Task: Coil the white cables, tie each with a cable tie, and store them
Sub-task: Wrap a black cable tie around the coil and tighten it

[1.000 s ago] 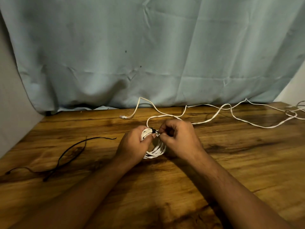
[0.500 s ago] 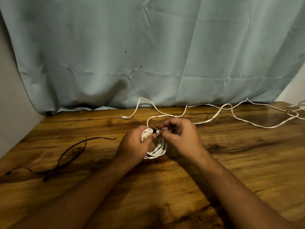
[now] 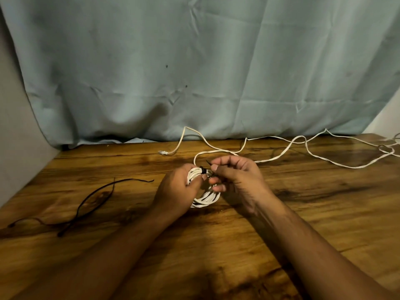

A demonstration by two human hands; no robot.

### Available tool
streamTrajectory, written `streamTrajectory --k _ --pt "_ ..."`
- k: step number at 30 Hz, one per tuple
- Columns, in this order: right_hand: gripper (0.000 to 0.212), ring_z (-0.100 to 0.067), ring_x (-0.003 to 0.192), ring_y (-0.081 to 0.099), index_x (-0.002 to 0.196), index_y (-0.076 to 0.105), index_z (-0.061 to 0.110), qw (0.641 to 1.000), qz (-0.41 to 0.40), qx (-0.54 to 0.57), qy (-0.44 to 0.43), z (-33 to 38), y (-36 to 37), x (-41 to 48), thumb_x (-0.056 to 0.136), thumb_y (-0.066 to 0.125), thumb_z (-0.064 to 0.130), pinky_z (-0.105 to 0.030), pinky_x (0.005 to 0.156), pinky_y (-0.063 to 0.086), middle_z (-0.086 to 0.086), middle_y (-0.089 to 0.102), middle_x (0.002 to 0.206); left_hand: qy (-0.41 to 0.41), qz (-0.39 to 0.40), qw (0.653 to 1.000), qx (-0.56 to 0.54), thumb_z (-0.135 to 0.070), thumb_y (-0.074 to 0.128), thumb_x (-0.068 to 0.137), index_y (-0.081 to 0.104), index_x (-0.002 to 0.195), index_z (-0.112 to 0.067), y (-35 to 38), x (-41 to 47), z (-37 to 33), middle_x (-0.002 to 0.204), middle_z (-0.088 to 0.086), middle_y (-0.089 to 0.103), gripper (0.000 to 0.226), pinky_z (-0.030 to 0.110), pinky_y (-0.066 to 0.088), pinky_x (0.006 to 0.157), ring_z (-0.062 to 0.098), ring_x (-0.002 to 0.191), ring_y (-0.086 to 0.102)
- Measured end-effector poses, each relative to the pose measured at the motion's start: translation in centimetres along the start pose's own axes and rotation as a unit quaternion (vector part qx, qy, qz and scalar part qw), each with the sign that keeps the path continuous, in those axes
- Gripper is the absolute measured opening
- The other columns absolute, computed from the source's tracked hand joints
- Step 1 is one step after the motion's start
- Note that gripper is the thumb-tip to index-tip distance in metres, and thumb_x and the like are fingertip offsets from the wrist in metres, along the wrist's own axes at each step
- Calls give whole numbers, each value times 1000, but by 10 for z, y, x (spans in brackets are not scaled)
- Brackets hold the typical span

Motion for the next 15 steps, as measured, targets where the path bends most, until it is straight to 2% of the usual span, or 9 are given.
streamTrajectory --k 4,9,12,15 --pt "7 -17 58 65 94 71 -3 987 -24 -154 -42 10 -7 -2 93 66 -8 -27 51 55 -14 69 75 -12 -3 1000 -7 -34 66 97 71 103 -27 0 0 1 88 -9 74 10 40 58 78 6 83 69" --pt "15 -18 68 74 86 77 14 923 -26 -371 -103 20 -11 1 89 74 0 -38 70 64 -4 77 76 -4 2 1000 2 -36 66 97 70 102 -28 0 -1 -2 87 -10 74 11 40 59 76 5 81 69" --pt "16 -11 73 74 86 79 20 886 -33 -444 -129 26 -9 0 88 75 5 -34 74 64 3 77 78 2 3 1000 7 -35 66 97 70 102 -28 0 -2 -4 86 -10 74 10 39 58 74 4 80 68" --pt "16 -7 72 71 86 79 22 866 -28 -475 -155 31 -4 -3 87 75 7 -32 73 62 7 75 76 8 0 1000 24 -36 65 97 70 102 -27 0 -1 -5 86 -10 73 11 38 58 73 5 80 68"
Point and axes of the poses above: each hand's wrist, its own x-axis towards the middle knuckle, its own y-axis out of the palm, z = x × y, the point moved 6 cm from there along x, towards the middle knuckle
